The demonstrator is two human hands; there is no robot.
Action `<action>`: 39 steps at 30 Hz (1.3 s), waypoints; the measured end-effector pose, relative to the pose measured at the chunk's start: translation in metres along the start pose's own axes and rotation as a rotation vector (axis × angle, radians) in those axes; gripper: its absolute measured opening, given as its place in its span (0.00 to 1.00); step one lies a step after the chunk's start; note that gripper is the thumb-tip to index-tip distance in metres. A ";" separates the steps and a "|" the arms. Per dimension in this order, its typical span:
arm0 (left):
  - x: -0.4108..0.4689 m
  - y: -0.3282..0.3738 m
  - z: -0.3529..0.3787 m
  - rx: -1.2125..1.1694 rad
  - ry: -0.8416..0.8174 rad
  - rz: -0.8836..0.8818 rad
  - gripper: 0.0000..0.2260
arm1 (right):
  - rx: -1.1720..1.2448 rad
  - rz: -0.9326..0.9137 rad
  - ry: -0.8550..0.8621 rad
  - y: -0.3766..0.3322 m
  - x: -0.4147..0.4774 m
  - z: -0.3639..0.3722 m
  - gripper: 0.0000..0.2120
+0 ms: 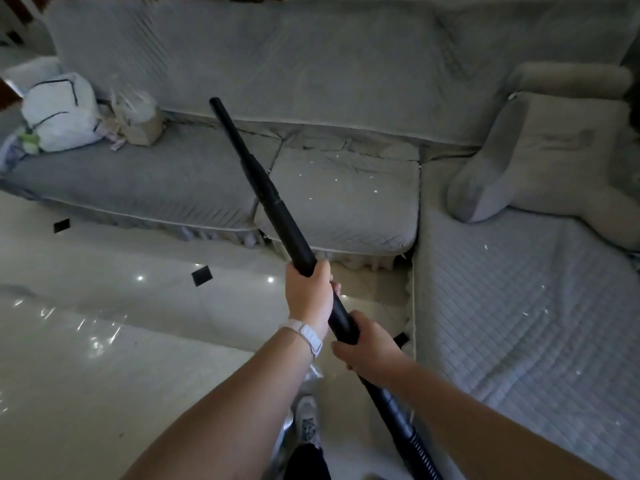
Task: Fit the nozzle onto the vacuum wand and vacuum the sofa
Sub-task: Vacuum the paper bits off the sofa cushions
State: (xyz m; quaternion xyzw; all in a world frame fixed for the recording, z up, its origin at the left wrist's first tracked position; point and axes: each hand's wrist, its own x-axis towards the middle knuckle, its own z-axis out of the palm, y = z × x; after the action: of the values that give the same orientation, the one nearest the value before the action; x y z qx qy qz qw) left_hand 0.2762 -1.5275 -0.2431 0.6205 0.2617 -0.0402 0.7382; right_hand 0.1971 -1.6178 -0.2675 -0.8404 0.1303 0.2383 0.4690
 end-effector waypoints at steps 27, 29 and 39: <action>0.190 0.058 0.198 0.060 -0.325 -0.204 0.05 | 0.124 0.212 0.215 -0.056 0.184 -0.149 0.11; 0.198 0.049 0.226 0.087 -0.324 -0.214 0.05 | 0.142 0.216 0.199 -0.042 0.199 -0.171 0.09; 0.232 0.013 0.395 0.279 -0.291 -0.249 0.05 | 0.206 0.261 0.179 0.036 0.278 -0.299 0.09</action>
State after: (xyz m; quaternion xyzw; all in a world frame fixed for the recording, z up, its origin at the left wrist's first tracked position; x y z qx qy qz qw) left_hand 0.6138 -1.8329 -0.2956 0.6672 0.2191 -0.2555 0.6645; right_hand 0.5013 -1.8893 -0.3057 -0.7819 0.3031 0.2068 0.5040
